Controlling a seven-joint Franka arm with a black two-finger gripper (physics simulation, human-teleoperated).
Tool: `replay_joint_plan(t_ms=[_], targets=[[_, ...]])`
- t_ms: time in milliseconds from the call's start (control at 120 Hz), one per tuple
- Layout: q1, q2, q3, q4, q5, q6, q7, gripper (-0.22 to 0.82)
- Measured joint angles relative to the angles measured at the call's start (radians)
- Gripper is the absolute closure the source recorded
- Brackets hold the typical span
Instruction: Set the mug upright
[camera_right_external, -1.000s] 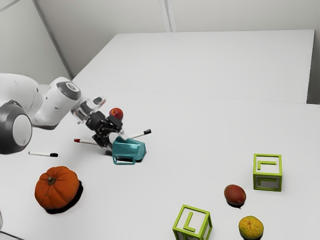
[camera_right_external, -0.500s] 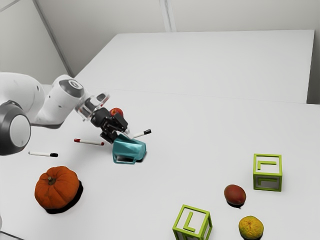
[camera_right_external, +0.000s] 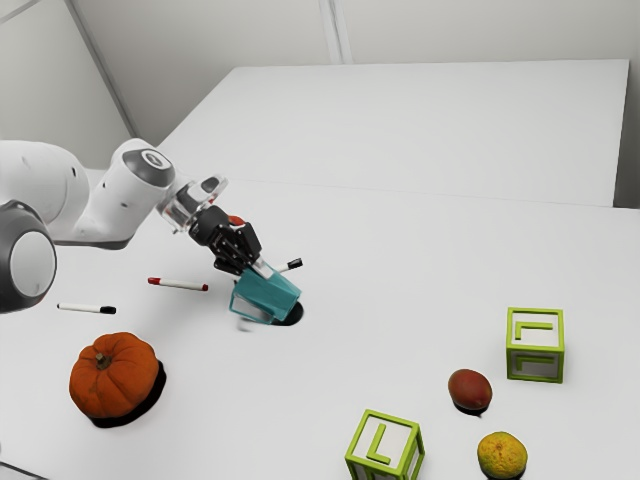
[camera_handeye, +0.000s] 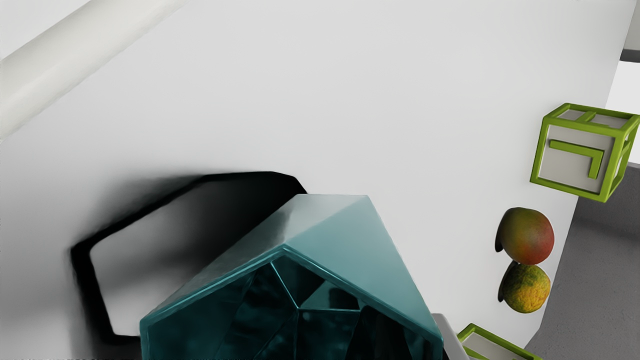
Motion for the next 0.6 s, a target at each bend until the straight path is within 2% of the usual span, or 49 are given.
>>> replay_joint_plan(t_ms=[275,458,600], targets=[[-0.001,-0.010,-0.007,0.011,0.007,0.004,-0.020,0.77],[-0.013,-0.079,-0.029,0.009,0.066,0.032,-0.034,0.78],[-0.068,-0.141,-0.035,0.002,0.171,0.082,-0.047,0.78]])
